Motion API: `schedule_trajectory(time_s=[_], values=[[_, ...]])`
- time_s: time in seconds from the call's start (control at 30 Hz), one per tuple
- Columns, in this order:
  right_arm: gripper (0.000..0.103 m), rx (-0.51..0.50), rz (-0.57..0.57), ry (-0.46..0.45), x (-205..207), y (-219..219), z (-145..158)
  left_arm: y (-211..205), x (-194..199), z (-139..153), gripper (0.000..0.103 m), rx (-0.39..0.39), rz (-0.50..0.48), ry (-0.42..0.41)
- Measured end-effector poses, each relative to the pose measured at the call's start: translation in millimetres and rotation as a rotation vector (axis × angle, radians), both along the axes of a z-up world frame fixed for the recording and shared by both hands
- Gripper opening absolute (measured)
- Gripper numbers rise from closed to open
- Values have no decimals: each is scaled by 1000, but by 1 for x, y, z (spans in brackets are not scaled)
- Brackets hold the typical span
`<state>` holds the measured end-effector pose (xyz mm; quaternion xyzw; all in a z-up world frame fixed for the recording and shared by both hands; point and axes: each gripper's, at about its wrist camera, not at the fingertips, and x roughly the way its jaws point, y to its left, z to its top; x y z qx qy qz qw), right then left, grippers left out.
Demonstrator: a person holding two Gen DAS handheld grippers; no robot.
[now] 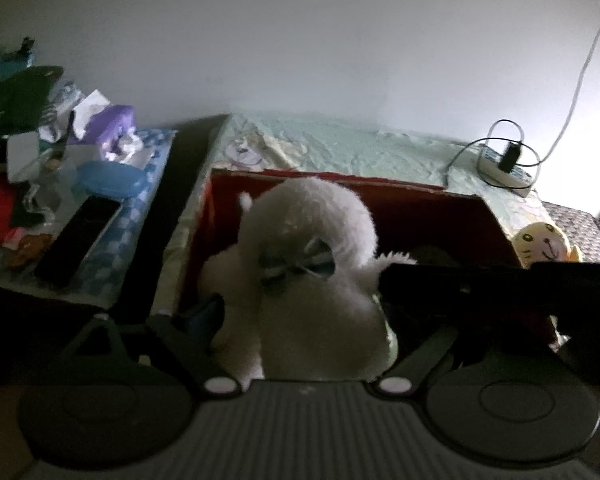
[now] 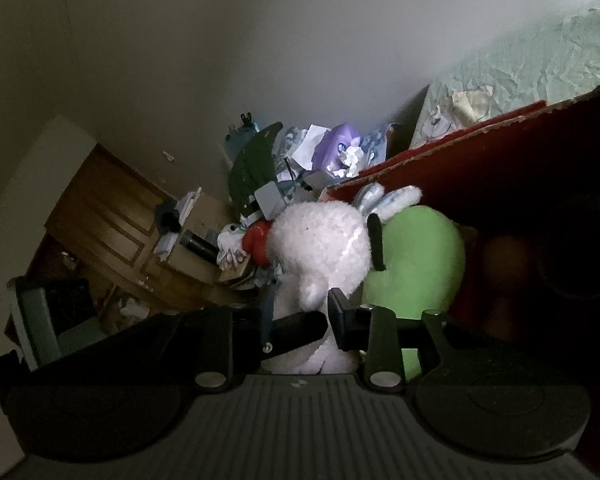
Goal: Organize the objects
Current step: 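Lower the white bunny into the red box and open the right tool, then move the right tool back to the yellow tiger plush and grasp it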
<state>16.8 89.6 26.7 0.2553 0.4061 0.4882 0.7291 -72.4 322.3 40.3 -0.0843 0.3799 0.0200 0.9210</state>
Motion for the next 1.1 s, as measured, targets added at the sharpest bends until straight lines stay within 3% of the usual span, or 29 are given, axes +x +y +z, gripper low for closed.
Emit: schedule_trajectory(time_s=[0.3,0.63,0.93,1.1], values=[[38,-17,-47,18,-4,-22,-2,-20,-2,6,90,72,55,40],[40,-29,-40,-28,-22,-42,2,-37,-14,15,91,105,123,62],[42,-10,-60,-56,-33,-69,9,-63,-25,29,91,148,126,32],[42,-5,-80,-65,-39,-88,10,-85,-32,39,91,157,81,-9]])
